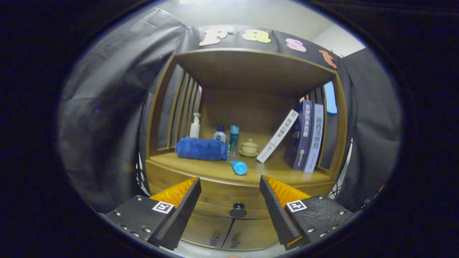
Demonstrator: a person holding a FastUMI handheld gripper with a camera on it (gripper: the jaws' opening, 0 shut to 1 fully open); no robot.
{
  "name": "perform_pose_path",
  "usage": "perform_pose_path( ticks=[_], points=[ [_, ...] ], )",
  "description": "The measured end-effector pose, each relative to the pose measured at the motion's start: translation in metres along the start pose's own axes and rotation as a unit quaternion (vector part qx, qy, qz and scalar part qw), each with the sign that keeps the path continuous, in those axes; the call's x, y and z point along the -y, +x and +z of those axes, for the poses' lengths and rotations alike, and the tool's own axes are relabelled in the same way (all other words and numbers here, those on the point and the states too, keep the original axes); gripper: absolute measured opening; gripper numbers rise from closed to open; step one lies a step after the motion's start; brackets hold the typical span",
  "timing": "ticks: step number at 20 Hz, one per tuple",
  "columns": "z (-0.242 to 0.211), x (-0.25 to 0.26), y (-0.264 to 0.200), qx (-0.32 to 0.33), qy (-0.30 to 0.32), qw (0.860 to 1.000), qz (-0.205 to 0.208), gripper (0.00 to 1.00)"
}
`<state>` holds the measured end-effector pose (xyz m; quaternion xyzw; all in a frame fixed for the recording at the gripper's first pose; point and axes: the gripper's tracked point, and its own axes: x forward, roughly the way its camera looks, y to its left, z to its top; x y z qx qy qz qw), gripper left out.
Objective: Pull open the drawer, take out the items inside it, and place them on the countertop above the cabinet.
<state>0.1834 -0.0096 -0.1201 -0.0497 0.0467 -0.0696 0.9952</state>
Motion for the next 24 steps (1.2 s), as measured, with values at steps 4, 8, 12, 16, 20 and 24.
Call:
perform_pose_path(
  ticks=[4, 8, 12, 16, 20, 24],
  points=[
    [0.046, -0.001, -0.047, 0.034, 0.010, 0.999, 0.026, 0.98],
    [0.068, 0.007, -0.082, 0.046, 0.021, 0.998, 0.036, 0.98],
    [0.078, 0.017, -0.104, 0.057, 0.016, 0.997, 0.043, 0.98],
    [0.074, 0.030, -0.122, 0.056, 0.036, 0.997, 0.039, 0.98],
    [0.083, 0.054, -0.132, 0.071, 0.041, 0.996, 0.019, 0.98],
    [0.092, 0.070, -0.137, 0.081, 0.038, 0.996, 0.011, 0.98]
  ],
)
